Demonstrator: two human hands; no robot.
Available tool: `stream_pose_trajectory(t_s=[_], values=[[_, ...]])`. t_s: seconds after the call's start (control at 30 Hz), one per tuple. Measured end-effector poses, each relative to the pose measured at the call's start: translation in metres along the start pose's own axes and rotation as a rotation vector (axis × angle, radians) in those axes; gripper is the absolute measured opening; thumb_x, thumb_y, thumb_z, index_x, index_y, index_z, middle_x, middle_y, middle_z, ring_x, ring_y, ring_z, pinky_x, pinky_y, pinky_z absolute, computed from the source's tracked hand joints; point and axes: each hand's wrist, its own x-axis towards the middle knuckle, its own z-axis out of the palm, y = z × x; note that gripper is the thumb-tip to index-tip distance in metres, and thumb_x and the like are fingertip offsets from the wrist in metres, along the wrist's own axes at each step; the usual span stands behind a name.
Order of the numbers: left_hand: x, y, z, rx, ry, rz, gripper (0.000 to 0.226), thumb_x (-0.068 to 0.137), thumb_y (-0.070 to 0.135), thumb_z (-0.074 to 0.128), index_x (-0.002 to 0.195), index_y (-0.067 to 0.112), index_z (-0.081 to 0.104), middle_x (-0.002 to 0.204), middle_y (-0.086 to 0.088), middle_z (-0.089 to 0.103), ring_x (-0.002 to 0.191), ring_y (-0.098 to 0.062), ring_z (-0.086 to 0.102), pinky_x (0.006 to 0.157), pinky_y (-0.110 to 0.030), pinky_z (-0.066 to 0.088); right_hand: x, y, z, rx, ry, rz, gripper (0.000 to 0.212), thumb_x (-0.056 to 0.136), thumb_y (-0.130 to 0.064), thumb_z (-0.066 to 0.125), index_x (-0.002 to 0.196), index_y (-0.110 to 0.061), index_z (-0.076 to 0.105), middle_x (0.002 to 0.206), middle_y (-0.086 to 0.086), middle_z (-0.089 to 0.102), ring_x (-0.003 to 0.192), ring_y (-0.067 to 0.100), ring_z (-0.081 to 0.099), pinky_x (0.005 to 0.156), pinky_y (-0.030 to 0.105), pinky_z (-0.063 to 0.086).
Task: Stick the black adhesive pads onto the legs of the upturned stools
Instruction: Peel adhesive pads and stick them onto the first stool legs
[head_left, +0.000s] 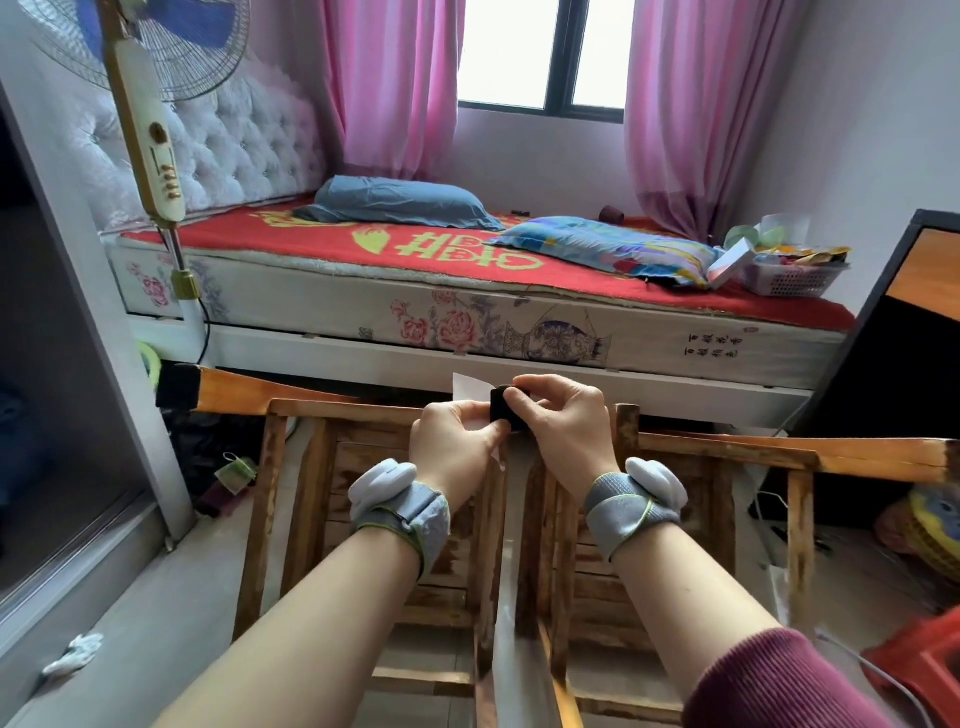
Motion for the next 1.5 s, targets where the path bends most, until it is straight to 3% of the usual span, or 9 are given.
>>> stream_pose_trajectory(t_s=[0.13,0.33,0.67,0.93,1.0,1.07,1.13,1.27,1.5], values=[[-0.015,-0.003,-0.018,0.169,0.004,-0.025,0.031,0.079,0.026,0.073,0.108,0.017,0.072,0.111,-0.001,0.073,0.11,-0.017,0.064,0.101,-0.03,0.047,-0.019,0.007,0.009,0.025,0.08,0.128,0.039,0.077,-0.039,0.073,0.109,-0.018,0.066,0.104,-0.002,0.069,0.093,0.014,0.065,0.09,0.031,0.051],[-0.058,-0.045,-0.085,0.312,0.024,-0.203,0.027,0.082,0.015,0.064,0.108,0.013,0.072,0.115,-0.005,0.071,0.107,-0.021,0.065,0.1,-0.03,0.049,-0.081,0.022,0.047,0.085,0.039,0.306,0.033,0.075,-0.034,0.074,0.102,-0.018,0.064,0.093,0.0,0.069,0.09,0.02,0.066,0.08,0.034,0.054],[-0.173,-0.138,-0.266,0.401,0.298,-0.502,0.03,0.084,0.008,0.052,0.1,0.022,0.074,0.109,-0.009,0.073,0.094,-0.033,0.067,0.089,-0.033,0.051,-0.204,0.021,0.188,-0.19,-0.711,0.329,0.006,0.074,-0.015,0.067,0.077,-0.018,0.071,0.062,-0.006,0.061,0.058,0.011,0.054,0.06,0.023,0.044],[-0.249,-0.175,-0.348,0.4,0.7,-0.631,0.077,0.085,0.001,0.05,0.151,0.018,0.015,0.139,-0.02,0.05,0.119,-0.041,0.051,0.096,-0.039,0.038,-0.262,0.002,0.26,-0.495,-0.907,0.067,0.035,0.074,-0.021,0.063,0.103,-0.002,0.061,0.104,0.016,0.066,0.099,0.033,0.06,0.08,0.034,0.048],[-0.265,-0.19,-0.367,0.412,0.688,-0.692,0.062,0.084,0.001,0.05,0.144,0.01,0.034,0.135,-0.02,0.053,0.116,-0.04,0.052,0.095,-0.037,0.04,-0.272,0.0,0.272,-0.601,-0.956,0.015,0.036,0.074,-0.025,0.065,0.102,-0.003,0.059,0.11,0.016,0.059,0.105,0.033,0.055,0.084,0.033,0.046],[-0.28,-0.202,-0.379,0.456,0.645,-0.714,0.026,0.08,0.014,0.046,0.097,0.004,0.063,0.097,-0.024,0.065,0.087,-0.041,0.054,0.079,-0.039,0.044,-0.277,-0.001,0.278,-0.692,-0.967,-0.051,0.034,0.075,-0.026,0.065,0.1,-0.004,0.06,0.112,0.015,0.054,0.107,0.033,0.052,0.085,0.033,0.044],[-0.292,-0.214,-0.382,0.519,0.582,-0.758,0.031,0.083,0.029,0.043,0.063,0.009,0.055,0.068,-0.019,0.056,0.071,-0.038,0.044,0.066,-0.036,0.036,-0.277,0.001,0.279,-0.757,-0.956,-0.088,0.029,0.076,-0.025,0.065,0.096,-0.005,0.06,0.111,0.015,0.053,0.106,0.032,0.053,0.082,0.031,0.043],[-0.312,-0.246,-0.373,0.587,0.453,-0.91,0.039,0.096,0.009,0.038,0.127,0.017,0.06,0.127,-0.013,0.064,0.118,-0.038,0.054,0.097,-0.034,0.041,-0.277,0.007,0.282,-0.795,-0.982,-0.142,0.034,0.075,-0.026,0.066,0.1,-0.004,0.06,0.108,0.013,0.051,0.105,0.032,0.052,0.081,0.03,0.042],[-0.317,-0.261,-0.353,0.558,0.113,-1.033,0.039,0.092,0.023,0.049,0.129,0.012,0.056,0.125,-0.016,0.063,0.115,-0.033,0.058,0.093,-0.029,0.043,-0.279,0.007,0.28,-0.799,-0.996,-0.182,0.039,0.073,-0.025,0.066,0.107,-0.006,0.059,0.106,0.01,0.049,0.106,0.031,0.051,0.08,0.028,0.041]])
